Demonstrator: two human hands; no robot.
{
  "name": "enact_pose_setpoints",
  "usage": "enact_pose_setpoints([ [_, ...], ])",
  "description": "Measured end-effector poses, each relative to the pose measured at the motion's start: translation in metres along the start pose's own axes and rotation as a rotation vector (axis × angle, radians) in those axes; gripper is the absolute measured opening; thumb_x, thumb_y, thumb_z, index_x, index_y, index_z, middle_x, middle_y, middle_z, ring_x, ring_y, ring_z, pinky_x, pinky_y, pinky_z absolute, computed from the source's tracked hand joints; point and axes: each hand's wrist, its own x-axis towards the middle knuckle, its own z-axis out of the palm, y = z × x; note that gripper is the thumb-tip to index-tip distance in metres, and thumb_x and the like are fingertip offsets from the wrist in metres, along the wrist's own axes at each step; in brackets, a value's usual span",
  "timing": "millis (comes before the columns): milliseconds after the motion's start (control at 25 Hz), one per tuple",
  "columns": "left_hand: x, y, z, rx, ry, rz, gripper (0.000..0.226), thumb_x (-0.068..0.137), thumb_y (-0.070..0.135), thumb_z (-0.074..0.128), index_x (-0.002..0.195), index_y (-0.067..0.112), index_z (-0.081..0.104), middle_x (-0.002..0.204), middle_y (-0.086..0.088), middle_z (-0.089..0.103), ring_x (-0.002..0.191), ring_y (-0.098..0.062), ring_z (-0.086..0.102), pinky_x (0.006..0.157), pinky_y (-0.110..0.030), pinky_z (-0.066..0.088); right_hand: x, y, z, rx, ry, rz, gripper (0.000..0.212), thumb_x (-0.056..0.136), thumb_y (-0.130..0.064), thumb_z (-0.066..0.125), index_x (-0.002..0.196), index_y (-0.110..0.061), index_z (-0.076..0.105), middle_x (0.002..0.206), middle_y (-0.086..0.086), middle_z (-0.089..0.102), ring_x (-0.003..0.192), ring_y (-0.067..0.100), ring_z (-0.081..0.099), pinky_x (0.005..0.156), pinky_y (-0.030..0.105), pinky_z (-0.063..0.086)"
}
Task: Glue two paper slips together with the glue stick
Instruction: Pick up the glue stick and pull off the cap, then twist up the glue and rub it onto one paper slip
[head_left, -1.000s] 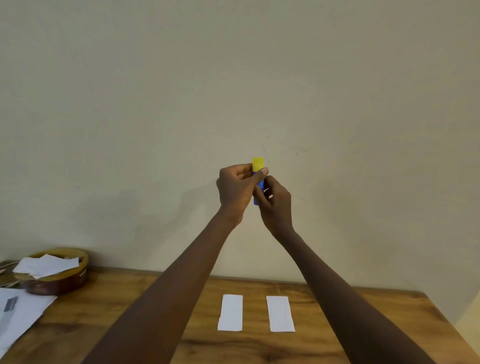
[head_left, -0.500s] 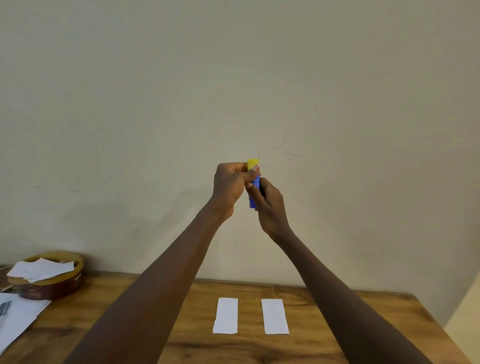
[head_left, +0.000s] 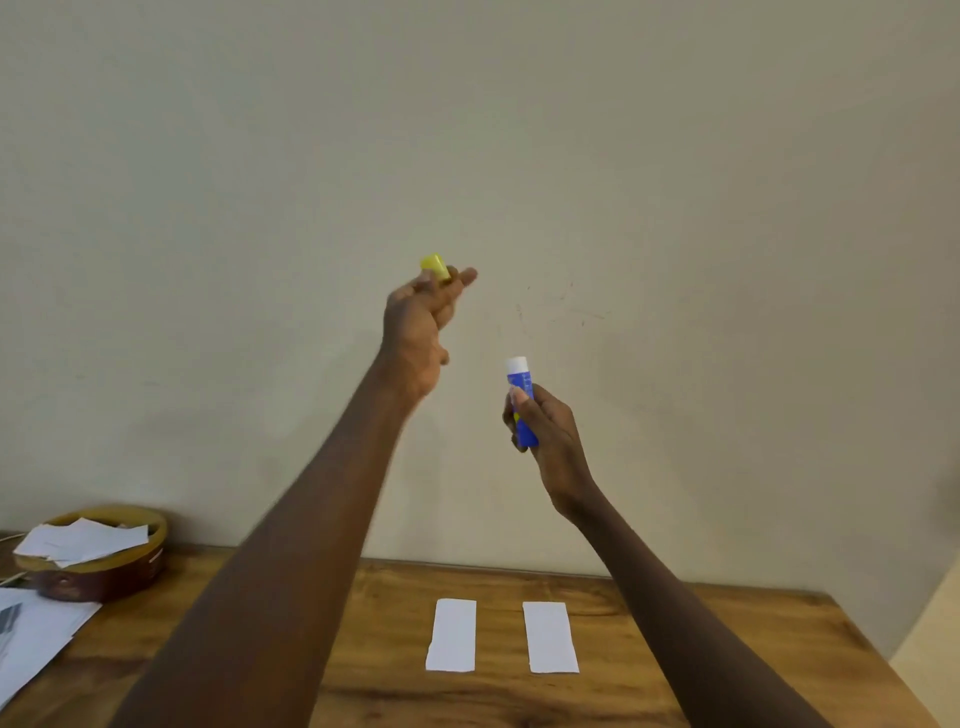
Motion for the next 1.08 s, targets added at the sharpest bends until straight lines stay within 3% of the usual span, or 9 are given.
enact_pose_setpoints([
  [120, -0.001, -0.002, -0.01, 0.143, -0.02, 0.053, 0.029, 0.095, 0.022, 0.036, 0.112, 0.009, 0.055, 0.124, -0.006, 0.054, 0.11, -0.015, 0.046, 0.089, -0.026, 0.038, 0.0, 0.002, -0.007, 0.079, 0.084, 0.001, 0.026, 0.094, -0.014, 0.036, 0.071, -0.016, 0.047, 0.066, 0.002, 0.048, 0.05, 0.004, 0.044, 0.048, 0.02, 0.035],
  [160, -0.005, -0.012, -0.01, 0.168, -0.047, 0.009, 0.028, 0.095, 0.022, 0.035, 0.111, 0.01, 0.054, 0.124, -0.006, 0.053, 0.11, -0.016, 0.047, 0.088, -0.025, 0.041, 0.003, -0.001, -0.008, 0.071, 0.087, -0.011, 0.023, 0.094, -0.015, 0.037, 0.073, -0.016, 0.048, 0.067, 0.003, 0.05, 0.049, 0.005, 0.047, 0.045, 0.019, 0.037],
  [280, -0.02, -0.045, -0.013, 0.155, -0.063, -0.105, 0.02, 0.094, 0.023, 0.038, 0.103, 0.02, 0.056, 0.124, -0.004, 0.057, 0.116, -0.019, 0.051, 0.101, -0.042, 0.032, 0.009, -0.007, -0.007, 0.023, 0.059, -0.057, 0.01, 0.091, -0.017, 0.044, 0.083, -0.018, 0.05, 0.064, 0.005, 0.054, 0.045, 0.007, 0.051, 0.039, 0.016, 0.039],
  [440, -0.026, -0.062, -0.006, -0.019, -0.137, -0.079, 0.026, 0.093, 0.015, 0.038, 0.081, 0.018, 0.062, 0.08, 0.003, 0.07, 0.078, -0.007, 0.065, 0.064, -0.012, 0.052, 0.006, -0.003, -0.004, -0.028, 0.042, -0.08, 0.008, 0.088, -0.016, 0.049, 0.092, -0.011, 0.053, 0.063, 0.004, 0.055, 0.045, 0.006, 0.049, 0.042, 0.014, 0.04],
  [600, -0.031, -0.064, 0.007, 0.016, -0.171, -0.01, 0.025, 0.092, 0.011, 0.036, 0.083, 0.016, 0.059, 0.081, -0.002, 0.062, 0.07, -0.009, 0.059, 0.061, -0.014, 0.051, 0.009, -0.004, -0.003, -0.102, 0.089, -0.087, 0.012, 0.089, -0.014, 0.048, 0.094, -0.005, 0.054, 0.063, 0.004, 0.054, 0.047, 0.008, 0.049, 0.045, 0.013, 0.041],
  [720, -0.033, -0.062, 0.012, 0.014, -0.121, -0.021, 0.02, 0.092, 0.017, 0.04, 0.08, 0.016, 0.056, 0.078, -0.004, 0.059, 0.07, -0.012, 0.056, 0.056, -0.013, 0.051, 0.01, -0.007, -0.005, -0.202, 0.124, -0.123, 0.015, 0.088, -0.014, 0.051, 0.093, 0.0, 0.055, 0.066, 0.008, 0.056, 0.05, 0.017, 0.048, 0.048, 0.022, 0.042],
  [880, -0.035, -0.061, 0.021, 0.03, 0.054, -0.044, 0.011, 0.088, 0.025, 0.052, 0.084, 0.019, 0.061, 0.078, -0.003, 0.062, 0.077, -0.018, 0.06, 0.077, -0.033, 0.05, 0.01, -0.01, 0.001, -0.355, 0.169, -0.179, 0.013, 0.086, -0.013, 0.054, 0.091, 0.0, 0.056, 0.07, 0.01, 0.057, 0.049, 0.015, 0.05, 0.047, 0.013, 0.042],
  [1000, -0.036, -0.057, 0.02, 0.017, 0.04, -0.031, 0.01, 0.086, 0.024, 0.055, 0.077, 0.024, 0.061, 0.078, -0.001, 0.063, 0.071, -0.014, 0.06, 0.069, -0.029, 0.052, 0.009, -0.008, 0.005, -0.42, 0.177, -0.187, 0.023, 0.083, -0.015, 0.059, 0.099, 0.001, 0.055, 0.079, 0.012, 0.06, 0.061, 0.023, 0.055, 0.057, 0.026, 0.048],
  [1080, -0.035, -0.056, 0.017, 0.045, 0.008, -0.017, 0.009, 0.085, 0.026, 0.056, 0.077, 0.025, 0.061, 0.079, 0.0, 0.064, 0.072, -0.014, 0.06, 0.068, -0.028, 0.052, 0.009, -0.008, 0.006, -0.453, 0.181, -0.197, 0.027, 0.081, -0.016, 0.061, 0.1, 0.002, 0.055, 0.085, 0.016, 0.063, 0.066, 0.024, 0.055, 0.06, 0.024, 0.047],
])
